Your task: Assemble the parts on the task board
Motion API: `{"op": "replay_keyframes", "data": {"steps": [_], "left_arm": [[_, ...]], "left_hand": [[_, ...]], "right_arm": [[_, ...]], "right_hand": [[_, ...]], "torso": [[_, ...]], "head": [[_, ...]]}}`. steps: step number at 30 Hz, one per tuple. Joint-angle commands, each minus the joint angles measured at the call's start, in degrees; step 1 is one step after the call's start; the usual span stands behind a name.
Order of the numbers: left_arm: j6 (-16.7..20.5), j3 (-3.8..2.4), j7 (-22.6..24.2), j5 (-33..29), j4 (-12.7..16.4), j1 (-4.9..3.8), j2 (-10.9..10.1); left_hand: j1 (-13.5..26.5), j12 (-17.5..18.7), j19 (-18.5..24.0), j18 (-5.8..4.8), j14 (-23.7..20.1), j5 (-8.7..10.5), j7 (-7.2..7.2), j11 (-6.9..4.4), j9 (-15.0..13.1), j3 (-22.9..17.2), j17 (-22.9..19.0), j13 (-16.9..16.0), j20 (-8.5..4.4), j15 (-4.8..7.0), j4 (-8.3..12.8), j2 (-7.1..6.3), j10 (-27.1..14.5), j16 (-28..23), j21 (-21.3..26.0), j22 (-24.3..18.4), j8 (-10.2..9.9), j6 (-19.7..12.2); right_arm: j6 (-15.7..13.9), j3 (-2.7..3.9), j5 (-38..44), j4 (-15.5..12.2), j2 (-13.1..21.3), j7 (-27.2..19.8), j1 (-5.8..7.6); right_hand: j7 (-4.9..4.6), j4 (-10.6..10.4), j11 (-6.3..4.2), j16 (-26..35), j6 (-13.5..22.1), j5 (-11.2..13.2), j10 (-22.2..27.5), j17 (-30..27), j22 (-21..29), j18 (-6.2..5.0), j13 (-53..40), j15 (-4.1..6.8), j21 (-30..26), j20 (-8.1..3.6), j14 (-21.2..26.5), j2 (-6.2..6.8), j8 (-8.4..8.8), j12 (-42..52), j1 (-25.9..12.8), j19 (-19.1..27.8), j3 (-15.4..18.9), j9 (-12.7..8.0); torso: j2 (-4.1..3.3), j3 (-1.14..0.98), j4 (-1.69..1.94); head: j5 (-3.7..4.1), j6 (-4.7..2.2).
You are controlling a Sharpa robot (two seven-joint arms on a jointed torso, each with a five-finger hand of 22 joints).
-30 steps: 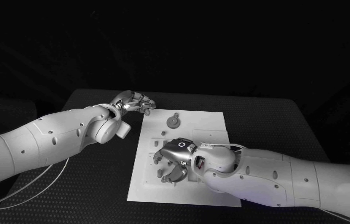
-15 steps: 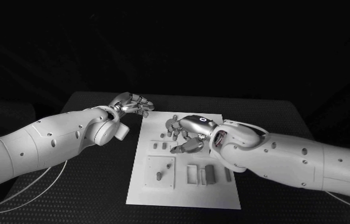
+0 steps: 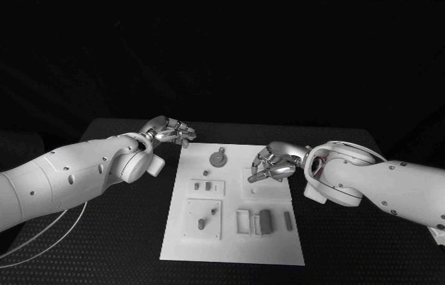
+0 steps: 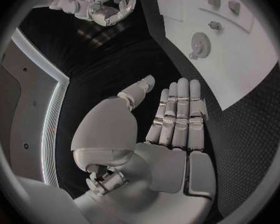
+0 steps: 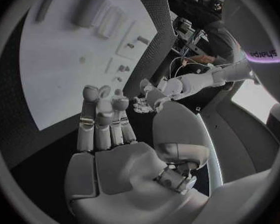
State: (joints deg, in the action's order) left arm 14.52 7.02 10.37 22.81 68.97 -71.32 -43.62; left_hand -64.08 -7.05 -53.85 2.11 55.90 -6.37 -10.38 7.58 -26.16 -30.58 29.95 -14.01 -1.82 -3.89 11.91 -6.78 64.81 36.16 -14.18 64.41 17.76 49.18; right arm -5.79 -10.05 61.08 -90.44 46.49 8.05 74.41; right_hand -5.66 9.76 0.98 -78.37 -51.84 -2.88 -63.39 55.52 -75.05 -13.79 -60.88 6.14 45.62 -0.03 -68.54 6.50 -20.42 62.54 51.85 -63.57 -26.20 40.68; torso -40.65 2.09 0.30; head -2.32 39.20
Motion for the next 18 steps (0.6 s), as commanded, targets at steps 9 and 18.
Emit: {"op": "replay_keyframes", "data": {"steps": [9,18], "left_arm": [[-0.69,-0.02,0.59,-0.35,0.05,-0.04,-0.07],[-0.58,-0.02,0.67,-0.35,0.46,-0.04,-0.18]], "left_hand": [[0.26,-0.24,-0.31,0.58,0.43,-0.31,0.00,-0.15,0.04,-0.05,0.14,0.02,-0.11,0.13,-0.38,0.02,-0.29,-0.31,0.29,0.08,0.35,-0.22],[0.26,-0.26,-0.31,0.58,0.44,-0.31,0.01,-0.16,0.04,-0.05,0.20,0.02,-0.11,0.13,-0.39,0.02,-0.28,-0.35,0.31,0.10,0.36,-0.19]], "right_arm": [[13.59,-2.24,-11.76,-2.23,3.71,17.72,-0.03],[13.11,-3.86,-11.98,-2.50,3.48,22.39,-0.36]], "right_hand": [[0.40,-3.90,-2.13,-2.39,-1.94,0.17,1.52,0.64,-1.01,-1.21,-1.20,1.14,1.57,-1.66,-2.13,0.05,-0.07,2.83,-4.60,-2.25,-0.68,1.41],[0.52,-6.42,-2.25,-3.43,-2.47,0.17,1.01,2.10,-1.02,-1.21,-1.10,1.25,2.02,-2.31,-3.19,0.61,1.06,3.33,-8.43,-2.45,-0.56,1.04]], "torso": [[0.64,-0.21,-0.31],[0.78,-0.16,-0.81]], "head": [[-0.10,0.28],[-0.17,0.41]]}}
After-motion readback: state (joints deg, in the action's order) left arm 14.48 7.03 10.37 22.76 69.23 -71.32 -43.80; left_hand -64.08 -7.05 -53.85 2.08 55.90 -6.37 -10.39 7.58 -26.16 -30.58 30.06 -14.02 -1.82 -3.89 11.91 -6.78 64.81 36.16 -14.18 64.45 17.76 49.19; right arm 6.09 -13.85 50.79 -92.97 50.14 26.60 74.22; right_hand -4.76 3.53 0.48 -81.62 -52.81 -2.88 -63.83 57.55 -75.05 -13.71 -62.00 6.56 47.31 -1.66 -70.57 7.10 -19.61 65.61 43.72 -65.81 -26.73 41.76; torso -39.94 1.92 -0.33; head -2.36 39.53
